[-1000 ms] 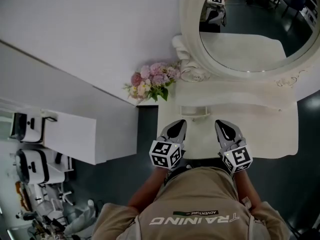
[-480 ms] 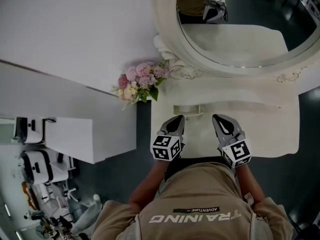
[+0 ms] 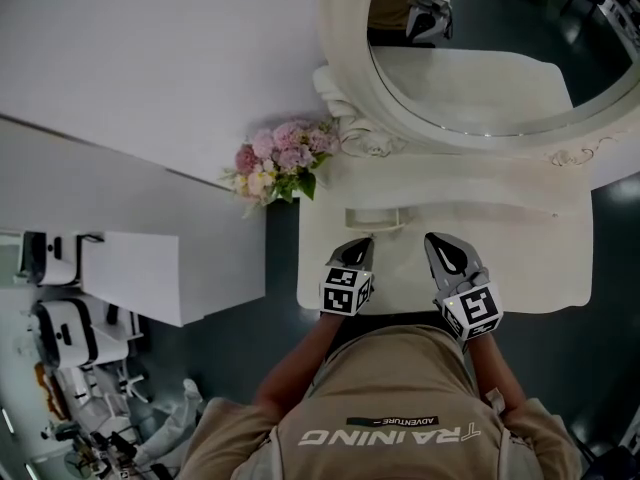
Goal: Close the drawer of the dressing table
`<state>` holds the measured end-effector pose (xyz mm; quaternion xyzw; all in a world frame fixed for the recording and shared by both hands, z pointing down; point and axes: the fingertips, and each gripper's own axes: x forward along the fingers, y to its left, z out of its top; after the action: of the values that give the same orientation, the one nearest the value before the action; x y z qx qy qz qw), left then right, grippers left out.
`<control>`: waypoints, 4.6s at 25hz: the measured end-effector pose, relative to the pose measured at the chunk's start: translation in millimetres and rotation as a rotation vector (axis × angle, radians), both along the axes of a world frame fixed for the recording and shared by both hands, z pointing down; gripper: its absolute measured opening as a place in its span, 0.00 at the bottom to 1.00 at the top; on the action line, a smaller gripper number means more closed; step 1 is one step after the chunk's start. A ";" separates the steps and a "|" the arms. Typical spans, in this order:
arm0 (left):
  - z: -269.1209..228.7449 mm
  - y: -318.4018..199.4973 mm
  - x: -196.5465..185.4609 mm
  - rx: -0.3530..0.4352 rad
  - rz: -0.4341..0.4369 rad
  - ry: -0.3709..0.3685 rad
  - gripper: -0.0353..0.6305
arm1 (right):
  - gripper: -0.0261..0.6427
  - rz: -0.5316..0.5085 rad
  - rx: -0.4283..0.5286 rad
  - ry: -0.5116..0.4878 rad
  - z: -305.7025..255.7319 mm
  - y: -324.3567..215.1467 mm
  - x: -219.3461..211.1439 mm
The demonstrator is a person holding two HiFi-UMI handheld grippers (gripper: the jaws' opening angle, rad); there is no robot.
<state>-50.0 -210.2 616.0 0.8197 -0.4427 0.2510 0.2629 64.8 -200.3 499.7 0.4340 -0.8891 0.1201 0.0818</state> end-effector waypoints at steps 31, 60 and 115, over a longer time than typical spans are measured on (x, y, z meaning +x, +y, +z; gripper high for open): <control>103.6 -6.3 -2.1 -0.251 -0.096 -0.073 0.08 | 0.04 -0.013 -0.052 -0.004 31.9 -1.2 24.4; 96.5 -22.5 -0.5 -0.220 -0.098 -0.077 0.08 | 0.04 -0.019 -0.058 -0.005 32.3 -6.9 22.8; 51.0 -40.6 -15.5 -0.172 -0.087 0.014 0.08 | 0.04 -0.029 -0.060 0.055 18.5 -23.8 11.3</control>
<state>-65.5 -250.9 667.0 0.7757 -0.4529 0.2706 0.3462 76.1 -224.1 518.2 0.4215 -0.8887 0.1336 0.1211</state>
